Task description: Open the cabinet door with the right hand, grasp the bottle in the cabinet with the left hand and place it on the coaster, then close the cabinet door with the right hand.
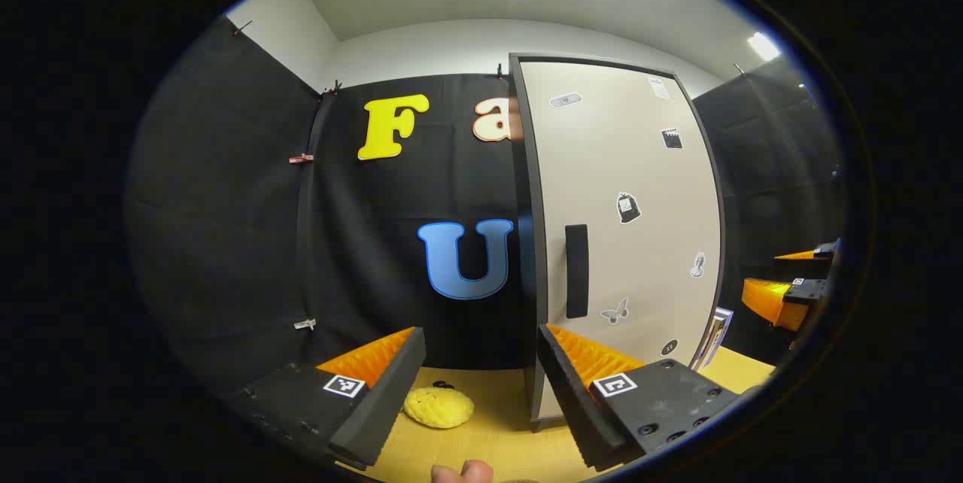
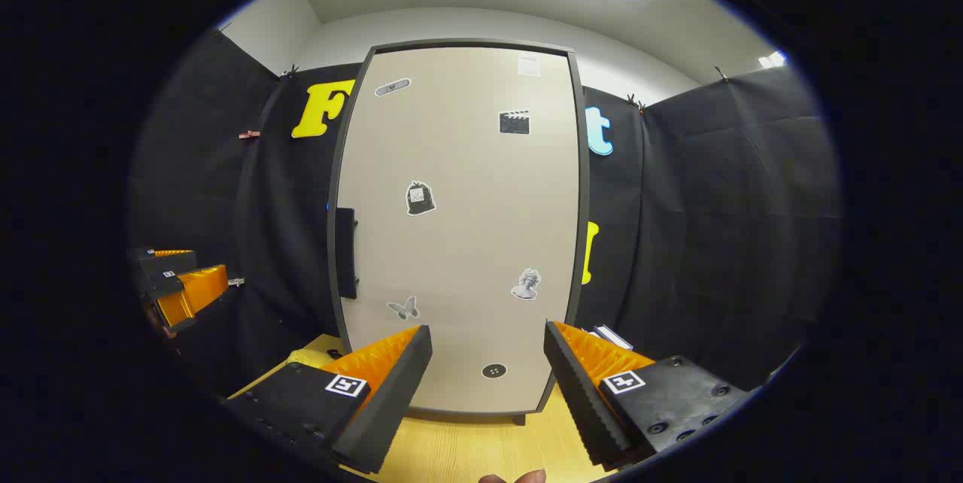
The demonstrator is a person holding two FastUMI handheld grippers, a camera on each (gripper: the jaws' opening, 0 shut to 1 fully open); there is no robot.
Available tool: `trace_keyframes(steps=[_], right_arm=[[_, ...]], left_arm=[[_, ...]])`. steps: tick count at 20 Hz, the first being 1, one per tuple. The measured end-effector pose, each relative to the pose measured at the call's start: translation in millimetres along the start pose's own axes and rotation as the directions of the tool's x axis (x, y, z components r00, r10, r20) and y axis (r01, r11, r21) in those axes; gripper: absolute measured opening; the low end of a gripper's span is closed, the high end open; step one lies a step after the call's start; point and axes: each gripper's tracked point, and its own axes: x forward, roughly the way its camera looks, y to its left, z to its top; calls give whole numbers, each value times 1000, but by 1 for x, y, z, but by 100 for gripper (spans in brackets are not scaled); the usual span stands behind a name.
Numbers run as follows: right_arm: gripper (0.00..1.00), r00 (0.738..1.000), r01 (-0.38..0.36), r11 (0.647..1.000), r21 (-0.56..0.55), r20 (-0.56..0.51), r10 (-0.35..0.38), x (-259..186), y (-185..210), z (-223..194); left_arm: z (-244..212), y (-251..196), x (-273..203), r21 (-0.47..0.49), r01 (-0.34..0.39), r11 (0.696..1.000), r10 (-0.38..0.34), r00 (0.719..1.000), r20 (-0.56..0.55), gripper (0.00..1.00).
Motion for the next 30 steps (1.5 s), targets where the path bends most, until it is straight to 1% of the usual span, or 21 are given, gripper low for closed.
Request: trace_keyframes(steps=[7,11,21,26,30], right_arm=[[98,1000,4,1000,4,10,-4,-1,-4,2],[98,1000,1,1000,21,11,-1,0,-3,3],[98,1000,6,1000,-3,9,-6,0,2,3],[98,1000,-5,1000,-3,10,5,2,15,6],[98,999,-36,999,15,21,35,13,43,13]], left_arm=[[-1,2,0,-9,-5,1000,5,1000,-2,94],[0,1,-1,2,-5,1000,5,1000,2,94],[-1,2,-1,-4,7,1000,-7,1000,1,95],[1,6,0,2,11,1000,-11,1000,5,94],[-1,16,-1,-6,9,1000,-9,1000,1,94]])
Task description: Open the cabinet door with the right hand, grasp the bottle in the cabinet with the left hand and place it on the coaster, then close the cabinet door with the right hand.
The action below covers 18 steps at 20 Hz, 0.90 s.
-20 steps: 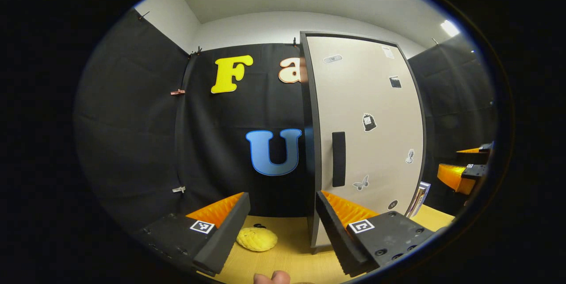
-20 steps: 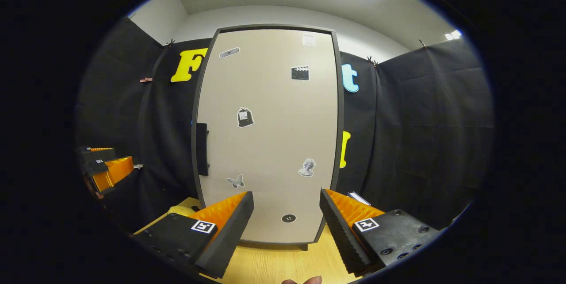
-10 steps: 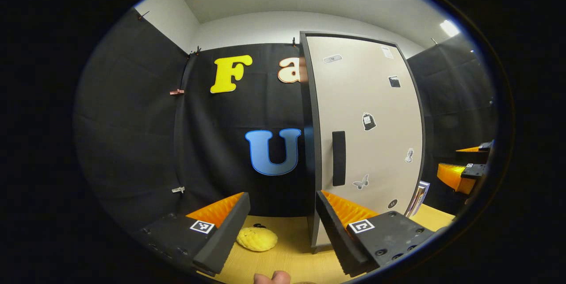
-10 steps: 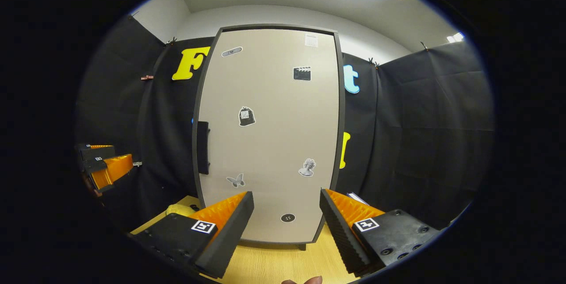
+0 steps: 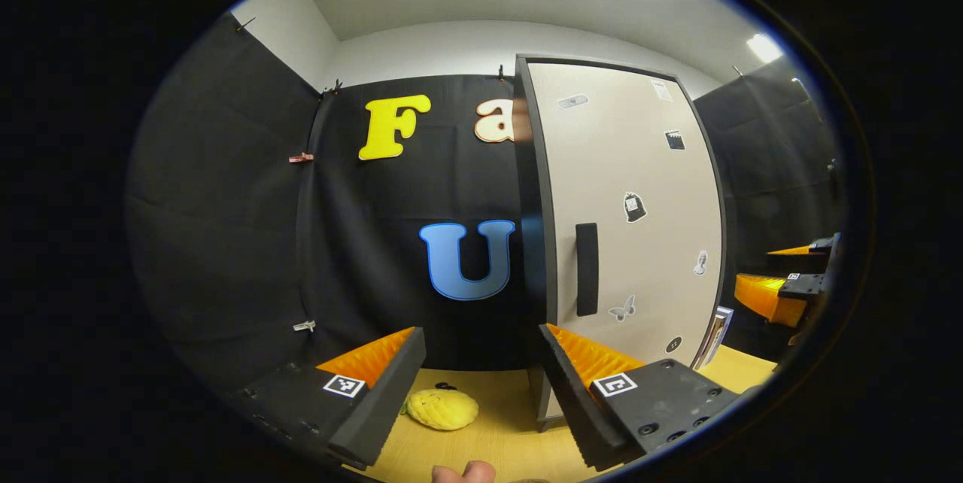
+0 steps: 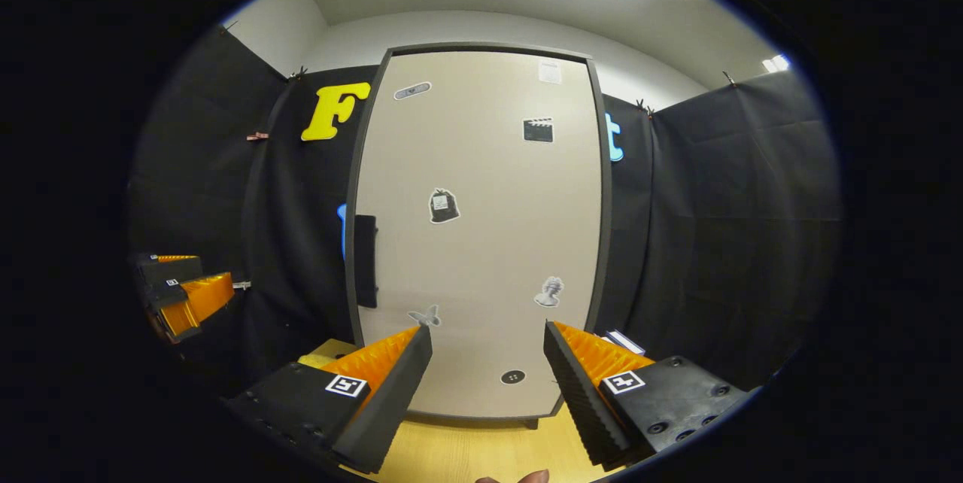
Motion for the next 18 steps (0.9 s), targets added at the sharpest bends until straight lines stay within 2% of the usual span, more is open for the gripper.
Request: trace_keyframes(steps=[7,13,18], right_arm=[[98,998,-63,998,22,3,63,35,61,6],[97,994,-112,993,33,-12,112,81,113,-4],[98,993,-117,993,17,12,116,119,143,-2]], left_arm=[[-7,32,1,-1,-7,1000,7,1000,-4,95],[-22,61,3,-18,-31,999,31,999,-22,95],[-39,80,9,-44,-50,998,48,998,-50,95]])
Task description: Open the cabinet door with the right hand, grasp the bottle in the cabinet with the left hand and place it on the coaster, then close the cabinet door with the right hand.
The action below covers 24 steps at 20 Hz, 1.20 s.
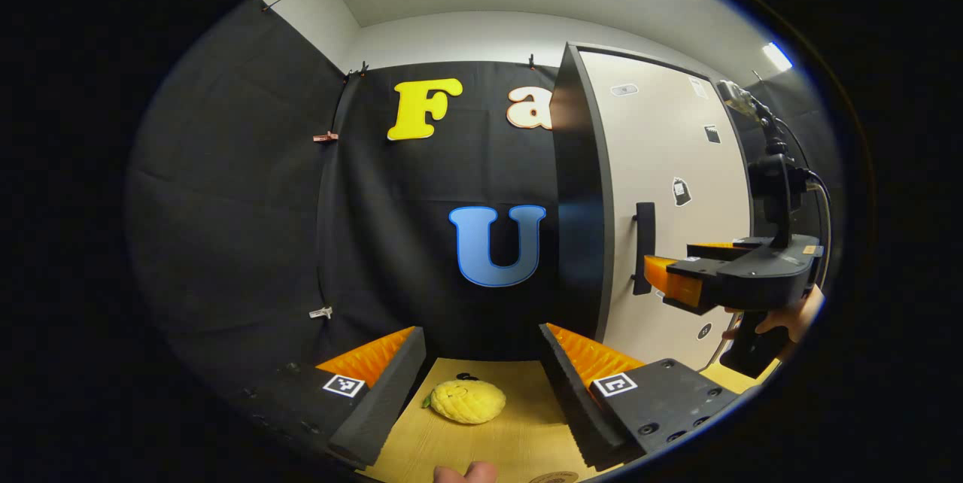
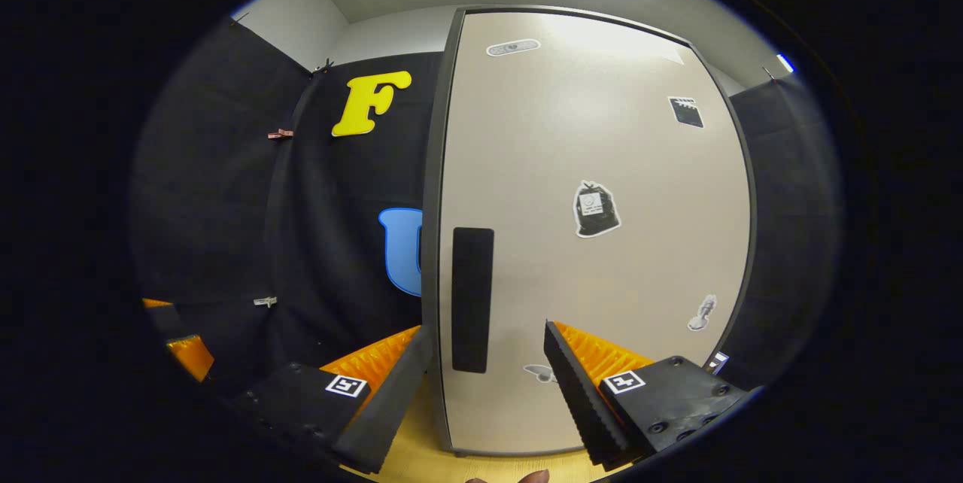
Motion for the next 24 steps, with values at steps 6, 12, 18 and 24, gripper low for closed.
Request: trace_keyframes(steps=[6,12,18,24], right_arm=[[97,998,61,998,21,14,-62,40,-1,2],[41,996,87,991,102,-32,-85,52,2,-2],[18,998,43,995,85,-39,-40,48,5,-2],[18,998,-16,995,93,-51,21,19,10,6]], left_arm=[[-18,16,4,-16,-16,1000,15,999,-36,95],[-25,19,2,-36,-13,999,11,999,-48,94],[-26,10,-7,-47,10,999,-12,998,-58,95],[-13,8,-6,-31,6,1000,-7,999,-35,95]])
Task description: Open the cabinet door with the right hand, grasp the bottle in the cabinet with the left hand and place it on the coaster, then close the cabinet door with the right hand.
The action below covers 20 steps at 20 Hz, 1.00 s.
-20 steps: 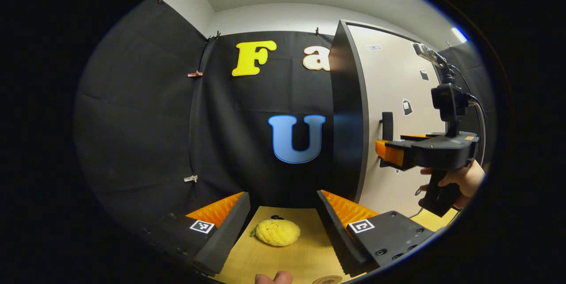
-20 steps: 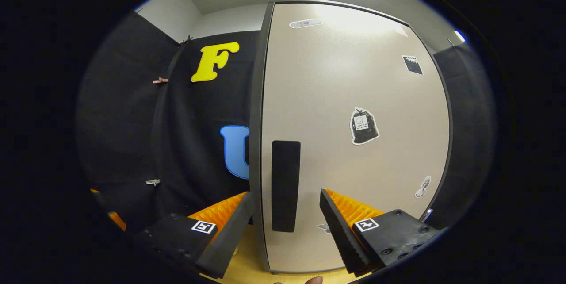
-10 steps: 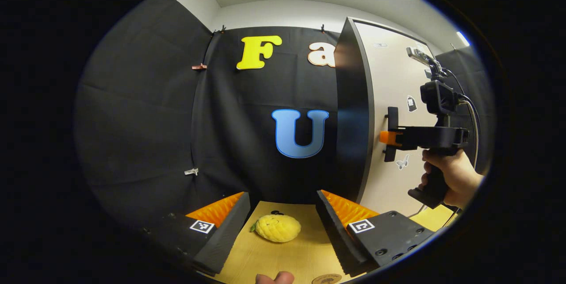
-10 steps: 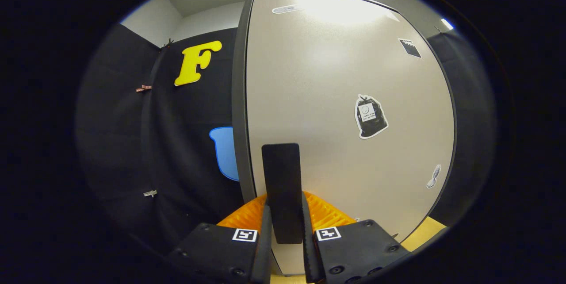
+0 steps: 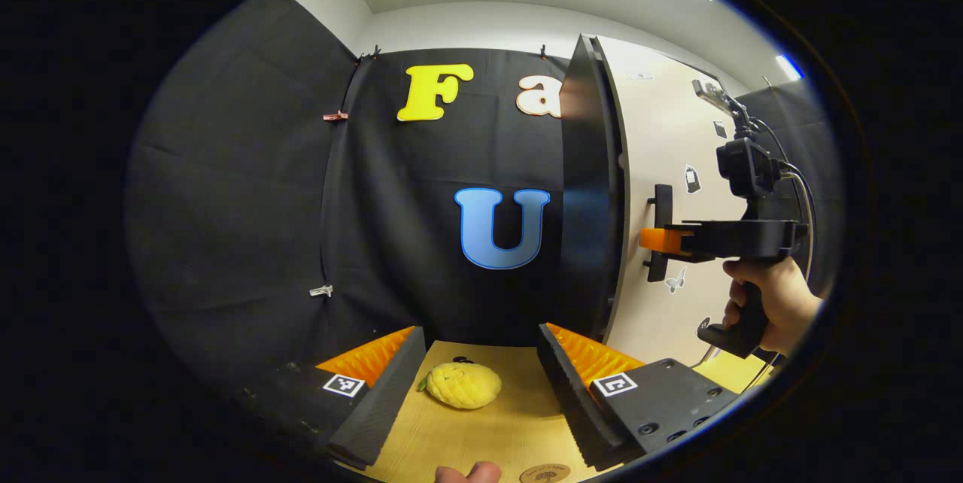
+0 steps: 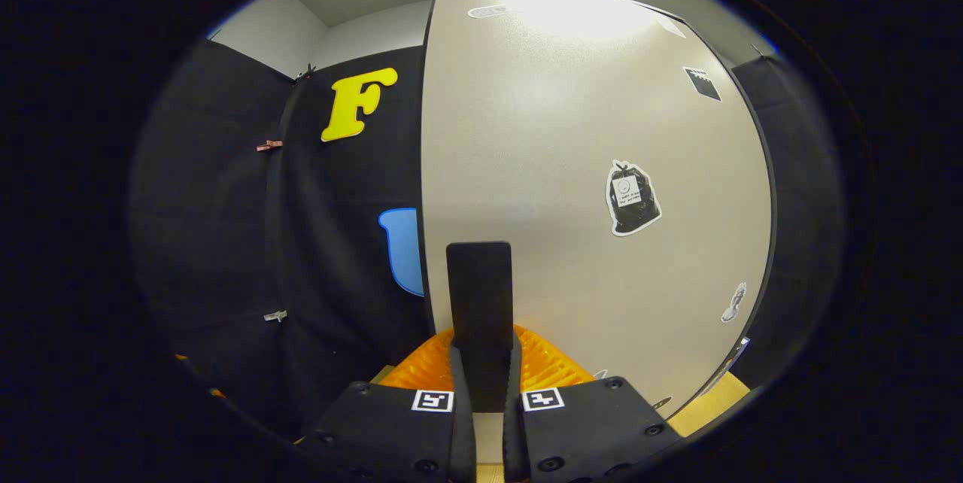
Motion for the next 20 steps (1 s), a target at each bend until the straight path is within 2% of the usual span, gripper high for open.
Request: trace_keyframes(steps=[6,12,20], right_arm=[[18,999,-46,999,17,-7,46,-48,-9,3],[18,995,-98,995,19,-23,98,-93,-20,6],[18,993,-117,993,17,-31,117,-146,-51,10]], left_arm=[[4,-18,-36,4,-9,1000,9,1000,15,95],[12,-37,-50,16,-3,1000,2,1000,27,94],[18,-64,-64,41,32,999,-33,999,35,94]])
